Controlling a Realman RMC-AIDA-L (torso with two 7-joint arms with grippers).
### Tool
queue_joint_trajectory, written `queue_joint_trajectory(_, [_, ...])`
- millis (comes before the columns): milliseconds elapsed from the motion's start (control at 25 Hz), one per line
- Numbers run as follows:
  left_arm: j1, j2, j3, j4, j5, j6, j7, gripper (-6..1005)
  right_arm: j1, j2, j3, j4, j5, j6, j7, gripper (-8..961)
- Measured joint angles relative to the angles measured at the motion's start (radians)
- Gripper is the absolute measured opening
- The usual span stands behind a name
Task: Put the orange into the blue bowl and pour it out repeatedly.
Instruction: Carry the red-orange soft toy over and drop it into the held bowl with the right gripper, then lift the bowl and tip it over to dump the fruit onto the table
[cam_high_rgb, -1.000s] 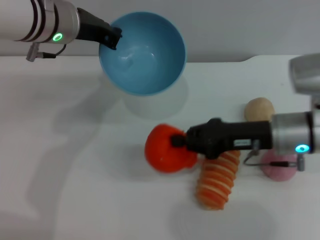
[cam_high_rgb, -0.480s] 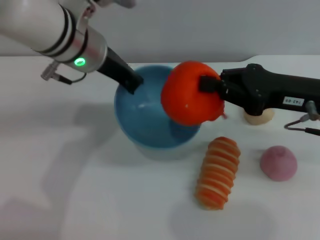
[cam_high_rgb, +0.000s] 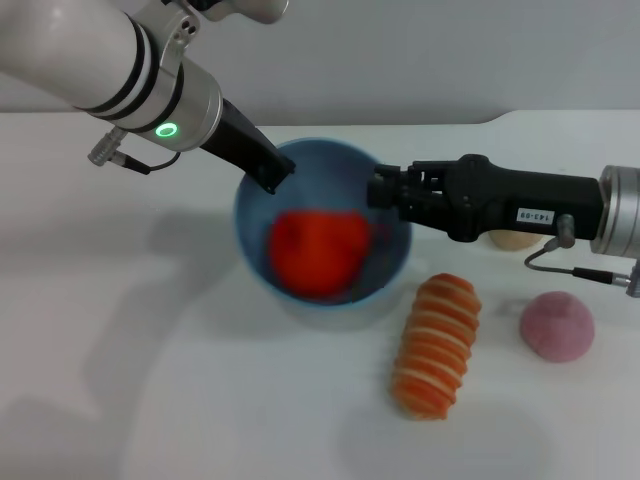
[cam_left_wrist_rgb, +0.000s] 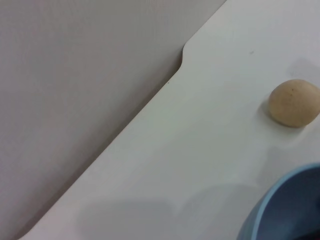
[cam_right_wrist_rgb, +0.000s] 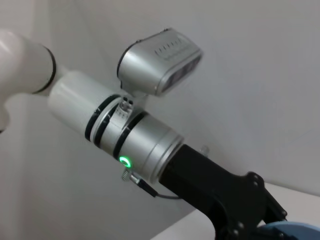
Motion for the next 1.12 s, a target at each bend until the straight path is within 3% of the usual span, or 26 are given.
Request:
queue_joint_trajectory(40, [0.001, 0.000, 0.000, 0.000, -0.001, -0.002, 0.000, 0, 0.001, 0.000, 0.005, 0.013, 0.010, 0.001, -0.020, 81])
queue_joint_trajectory(120, [0.005, 0.000, 0.000, -0.003, -0.001, -0.004, 0.001, 0, 0.001, 0.000, 0.009, 0.020, 0.024, -0.001, -0.033, 302])
queue_joint_trajectory(360, [0.031, 0.003, 0.000, -0.001, 0.001, -0.039, 0.006, 0, -0.056, -0.002, 0.034, 0.031, 0.129, 0.000, -0.167, 414])
queue_joint_trajectory(560, [0.053, 0.004, 0.051, 0.007, 0.080, -0.167, 0.007, -1, -0.119, -0.002, 0.182, 0.112, 0.205, 0.012, -0.306, 507])
queue_joint_trajectory(640, [0.060, 0.004, 0.103, 0.019, 0.126, -0.222, 0.005, -1, -0.161, -0.003, 0.264, 0.177, 0.255, 0.002, -0.382, 514])
queue_joint_trajectory(760, [0.066, -0.001, 0.173, 0.049, 0.205, -0.291, -0.002, -1, -0.179, -0.001, 0.298, 0.227, 0.287, -0.026, -0.454, 525])
queue_joint_trajectory(1120, [0.073, -0.003, 0.345, 0.103, 0.315, -0.439, -0.003, -1, -0.199, -0.001, 0.334, 0.449, 0.356, -0.048, -0.814, 558])
